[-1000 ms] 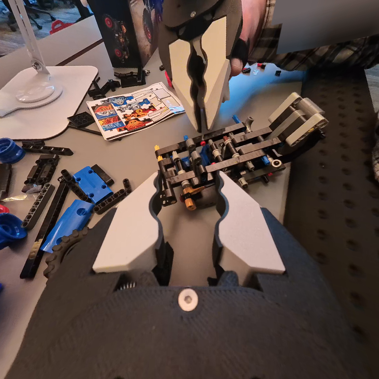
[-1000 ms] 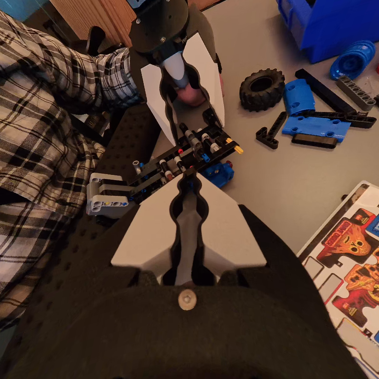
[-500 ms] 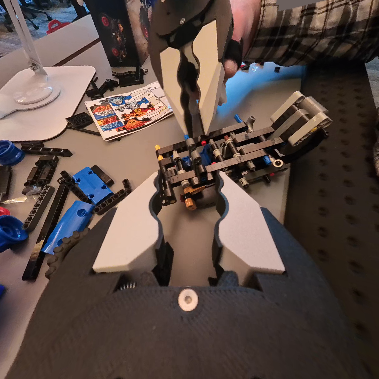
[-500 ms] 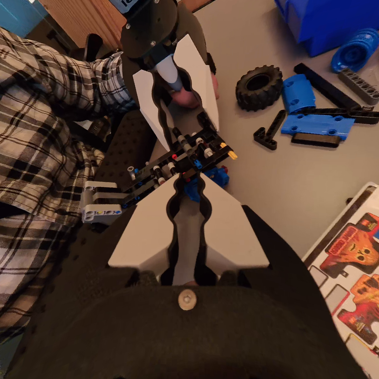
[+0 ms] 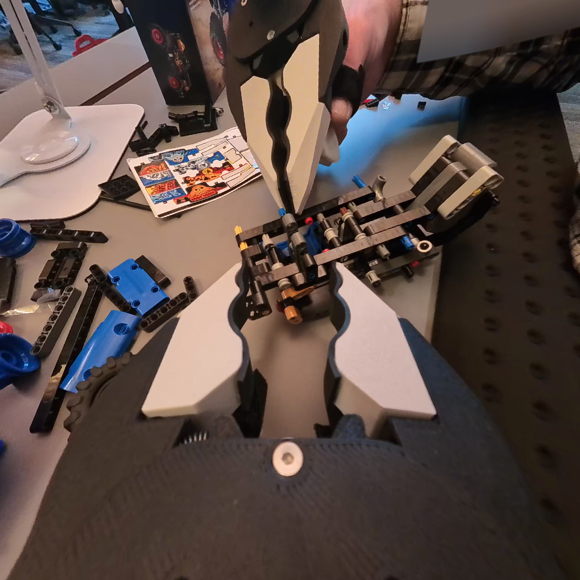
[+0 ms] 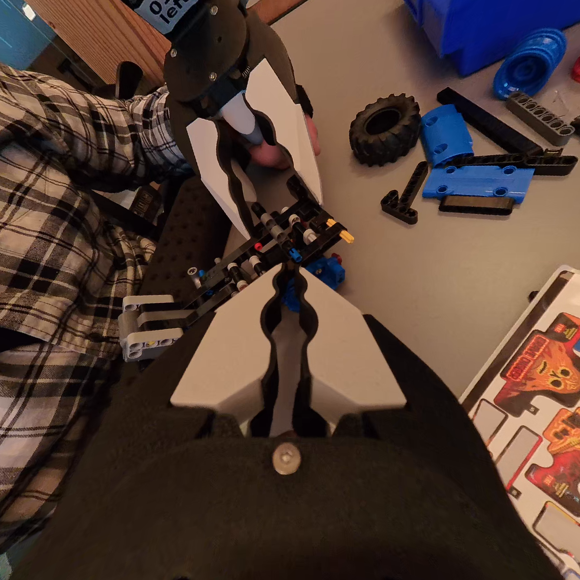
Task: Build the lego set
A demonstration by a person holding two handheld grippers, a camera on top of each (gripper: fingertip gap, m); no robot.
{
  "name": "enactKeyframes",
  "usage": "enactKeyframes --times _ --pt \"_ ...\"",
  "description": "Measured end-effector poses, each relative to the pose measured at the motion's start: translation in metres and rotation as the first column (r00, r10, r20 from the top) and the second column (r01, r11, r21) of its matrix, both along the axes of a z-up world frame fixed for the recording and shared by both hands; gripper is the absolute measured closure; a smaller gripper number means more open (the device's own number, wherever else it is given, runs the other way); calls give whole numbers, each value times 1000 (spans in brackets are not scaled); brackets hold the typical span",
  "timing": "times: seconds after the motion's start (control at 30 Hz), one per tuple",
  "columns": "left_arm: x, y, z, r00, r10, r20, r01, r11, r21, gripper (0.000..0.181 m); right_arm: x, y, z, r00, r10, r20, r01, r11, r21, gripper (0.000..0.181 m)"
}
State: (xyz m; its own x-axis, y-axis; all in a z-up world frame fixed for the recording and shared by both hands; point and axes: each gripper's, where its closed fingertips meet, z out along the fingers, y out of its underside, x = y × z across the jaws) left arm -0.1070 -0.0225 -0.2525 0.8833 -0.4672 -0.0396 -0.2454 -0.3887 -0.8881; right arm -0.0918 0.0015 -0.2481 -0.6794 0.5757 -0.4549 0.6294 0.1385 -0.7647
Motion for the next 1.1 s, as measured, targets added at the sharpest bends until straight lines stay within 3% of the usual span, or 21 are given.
enactKeyframes --times 0.03,0.27,0.4,0.5,0.77,1.1 --pt "0 0 0 1000 3 -1 -3 1000 -1 132 1 1 1 1000 1 -1 -1 1000 1 179" --pt "-5 -7 14 994 48 -93 -40 996 80 121 18 1 2 1000 19 9 -19 1000 8 174" --pt "11 -17 24 975 6 -221 28 988 149 132 26 -3 5 999 46 18 -46 999 -15 174" --pt "27 -17 18 950 -36 -310 84 986 144 144 28 -5 4 999 47 24 -47 999 -25 176" --pt "43 -13 8 941 -107 -322 160 977 143 171 30 -3 1 999 32 30 -31 999 -37 177" --pt "47 -17 7 944 -141 -298 193 969 152 172 30 -7 3 1000 28 8 -27 999 -33 178"
